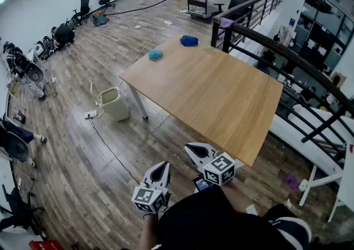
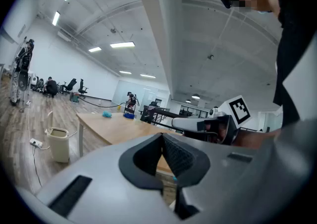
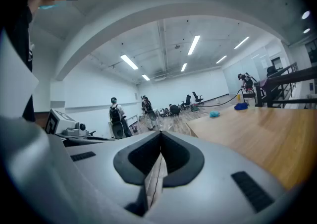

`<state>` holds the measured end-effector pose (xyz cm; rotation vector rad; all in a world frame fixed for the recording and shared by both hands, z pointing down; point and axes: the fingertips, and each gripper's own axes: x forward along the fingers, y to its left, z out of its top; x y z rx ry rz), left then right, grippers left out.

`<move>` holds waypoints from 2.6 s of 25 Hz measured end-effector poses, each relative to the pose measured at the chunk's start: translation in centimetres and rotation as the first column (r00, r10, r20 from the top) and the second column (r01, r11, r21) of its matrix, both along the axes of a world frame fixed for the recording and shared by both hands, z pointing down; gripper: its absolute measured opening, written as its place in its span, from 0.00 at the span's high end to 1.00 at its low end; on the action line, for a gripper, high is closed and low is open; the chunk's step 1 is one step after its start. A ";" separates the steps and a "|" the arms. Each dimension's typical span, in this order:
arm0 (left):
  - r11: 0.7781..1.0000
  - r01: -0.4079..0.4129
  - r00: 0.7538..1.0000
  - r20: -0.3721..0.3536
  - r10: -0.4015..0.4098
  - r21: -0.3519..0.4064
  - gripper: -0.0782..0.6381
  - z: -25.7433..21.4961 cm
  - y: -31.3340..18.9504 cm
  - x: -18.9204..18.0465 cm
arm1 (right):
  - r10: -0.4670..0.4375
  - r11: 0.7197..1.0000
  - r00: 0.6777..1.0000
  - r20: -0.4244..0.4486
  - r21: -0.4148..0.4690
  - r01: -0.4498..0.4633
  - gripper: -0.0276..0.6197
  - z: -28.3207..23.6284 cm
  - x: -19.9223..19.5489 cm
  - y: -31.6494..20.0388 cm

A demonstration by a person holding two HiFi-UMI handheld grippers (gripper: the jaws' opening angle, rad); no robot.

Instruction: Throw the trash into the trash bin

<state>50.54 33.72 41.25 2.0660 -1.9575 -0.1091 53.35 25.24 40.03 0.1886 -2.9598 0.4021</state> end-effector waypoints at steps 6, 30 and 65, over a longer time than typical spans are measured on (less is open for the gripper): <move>0.995 -0.065 0.997 0.049 0.061 0.078 0.88 -3.8 -5.4 1.6 | -0.007 0.999 0.999 0.053 -0.043 0.010 0.96 -1.1 0.2 -5.4; 0.999 -0.033 0.996 0.079 0.035 -0.030 0.88 0.6 -13.1 -12.8 | 0.029 0.997 0.999 -0.027 -0.067 -0.031 0.96 3.0 -13.3 -14.4; 0.994 -0.020 1.000 -0.019 0.018 -0.110 0.88 0.5 -27.6 -52.1 | -0.007 0.999 0.997 -0.074 -0.042 0.004 0.96 3.5 -54.1 -31.2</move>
